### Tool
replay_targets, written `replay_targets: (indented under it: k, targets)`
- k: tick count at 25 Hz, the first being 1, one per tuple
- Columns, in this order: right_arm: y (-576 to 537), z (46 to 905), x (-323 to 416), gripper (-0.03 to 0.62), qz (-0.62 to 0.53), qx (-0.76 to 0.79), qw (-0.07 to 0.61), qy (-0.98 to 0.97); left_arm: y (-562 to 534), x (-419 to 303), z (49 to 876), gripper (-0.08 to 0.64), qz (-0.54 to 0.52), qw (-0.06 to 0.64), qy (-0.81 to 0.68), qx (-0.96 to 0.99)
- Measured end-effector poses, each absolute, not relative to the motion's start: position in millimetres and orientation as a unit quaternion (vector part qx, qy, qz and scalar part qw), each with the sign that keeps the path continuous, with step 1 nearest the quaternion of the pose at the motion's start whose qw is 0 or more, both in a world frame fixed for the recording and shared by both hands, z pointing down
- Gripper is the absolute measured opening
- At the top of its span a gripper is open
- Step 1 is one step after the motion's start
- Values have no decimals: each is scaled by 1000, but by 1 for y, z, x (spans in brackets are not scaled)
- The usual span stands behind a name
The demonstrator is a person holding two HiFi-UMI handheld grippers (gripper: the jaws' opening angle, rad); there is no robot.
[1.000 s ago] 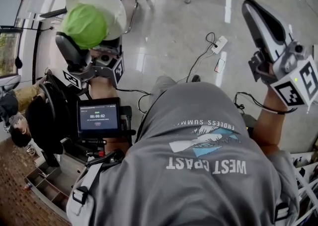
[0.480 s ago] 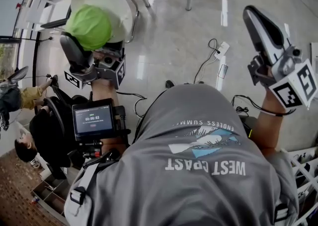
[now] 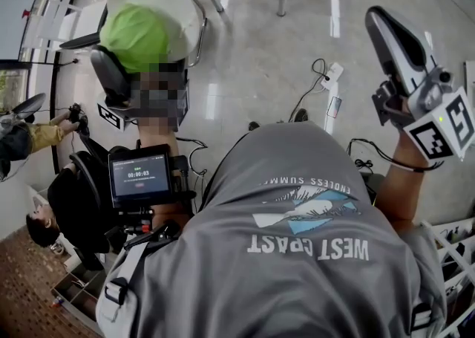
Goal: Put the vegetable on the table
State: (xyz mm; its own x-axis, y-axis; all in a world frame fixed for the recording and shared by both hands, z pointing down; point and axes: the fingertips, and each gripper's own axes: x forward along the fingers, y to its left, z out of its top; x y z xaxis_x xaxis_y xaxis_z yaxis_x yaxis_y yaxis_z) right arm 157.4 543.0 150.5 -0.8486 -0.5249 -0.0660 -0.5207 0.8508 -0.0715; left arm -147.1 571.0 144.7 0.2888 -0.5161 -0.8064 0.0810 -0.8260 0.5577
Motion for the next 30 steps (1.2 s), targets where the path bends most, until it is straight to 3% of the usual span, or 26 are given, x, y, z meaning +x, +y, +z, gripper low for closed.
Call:
replay_targets:
  k: [16,30]
  targets:
    - [472,177,199,9,-59,-225,8,973,536,-94,175,390,-598,260,-193,733]
    - [386,159,91,9,-53,-278,21,959,430,-211,162,390,-581,277,-161,748]
